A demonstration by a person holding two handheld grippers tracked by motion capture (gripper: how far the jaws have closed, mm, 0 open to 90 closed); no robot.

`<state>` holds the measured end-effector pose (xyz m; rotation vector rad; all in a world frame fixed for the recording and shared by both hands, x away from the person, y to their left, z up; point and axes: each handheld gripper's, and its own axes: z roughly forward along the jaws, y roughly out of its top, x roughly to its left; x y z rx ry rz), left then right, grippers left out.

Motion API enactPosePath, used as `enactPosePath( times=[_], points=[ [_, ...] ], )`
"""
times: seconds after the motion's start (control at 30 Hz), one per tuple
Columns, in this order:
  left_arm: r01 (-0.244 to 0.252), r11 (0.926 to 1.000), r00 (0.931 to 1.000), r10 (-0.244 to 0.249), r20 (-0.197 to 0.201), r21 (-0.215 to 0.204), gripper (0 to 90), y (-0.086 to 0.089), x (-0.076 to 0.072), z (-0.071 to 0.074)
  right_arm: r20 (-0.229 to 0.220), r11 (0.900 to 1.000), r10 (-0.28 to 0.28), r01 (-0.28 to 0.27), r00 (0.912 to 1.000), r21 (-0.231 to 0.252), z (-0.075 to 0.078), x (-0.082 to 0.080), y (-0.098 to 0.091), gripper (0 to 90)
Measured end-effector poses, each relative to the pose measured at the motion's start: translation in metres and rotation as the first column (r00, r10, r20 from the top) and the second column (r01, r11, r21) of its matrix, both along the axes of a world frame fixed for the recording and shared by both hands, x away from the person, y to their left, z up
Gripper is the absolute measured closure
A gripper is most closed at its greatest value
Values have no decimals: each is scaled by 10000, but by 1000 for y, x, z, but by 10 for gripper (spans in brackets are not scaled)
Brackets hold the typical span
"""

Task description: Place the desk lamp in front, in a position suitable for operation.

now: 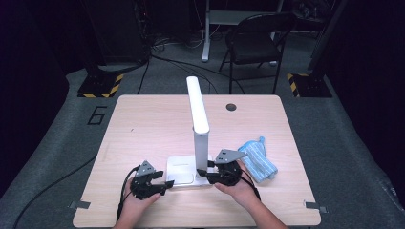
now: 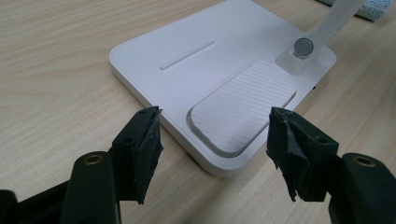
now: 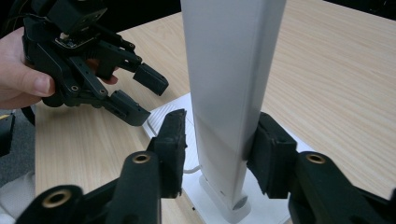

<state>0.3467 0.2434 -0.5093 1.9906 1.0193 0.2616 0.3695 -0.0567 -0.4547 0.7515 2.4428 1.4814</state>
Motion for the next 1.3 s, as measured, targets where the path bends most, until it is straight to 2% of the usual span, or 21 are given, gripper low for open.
enactPosePath(
  times=[0.03,0.2,0.23,0.33,0.4,0.57,0.8,0.9,1.03,1.13,1.3],
  points=[
    [3,10000,10000,-3,8,5,351,0,0,0,19,10000,-24,24,10000,-65,0,1,2,632],
    [31,10000,10000,-31,23,4,351,1,0,0,51,10000,-7,7,10000,-76,-1,2,4,659],
    [30,10000,10000,-30,41,10,351,1,0,0,207,9998,-79,83,9998,-193,0,2,6,671],
    [-58,10000,10000,58,50,-41,351,1,0,0,232,9995,-273,276,9994,-147,-1,4,9,689],
    [-104,9999,9999,104,99,-77,351,1,0,0,214,9990,-428,431,9989,-147,-1,4,10,697],
    [-50,10000,9999,50,120,-14,351,2,-1,0,166,9919,-1271,1272,9917,-28,-1,6,12,734],
    [39,10000,9999,-39,129,32,351,1,-1,0,213,9831,-1826,1828,9830,-79,0,2,12,741],
    [136,9999,9999,-136,-6,16,351,0,-1,1,230,9836,-1800,1801,9834,-27,0,-3,14,753],
    [124,9999,9999,-124,48,-60,351,-2,-3,2,75,9858,-1674,1674,9859,95,1,-9,19,753],
    [193,9998,9998,-193,51,-44,351,-2,-3,3,124,9881,-1527,1524,9882,194,0,-13,21,745],
    [204,9997,9998,-204,51,-111,351,-3,-4,4,-48,9843,-1733,1734,9848,335,0,-20,27,736]
  ],
)
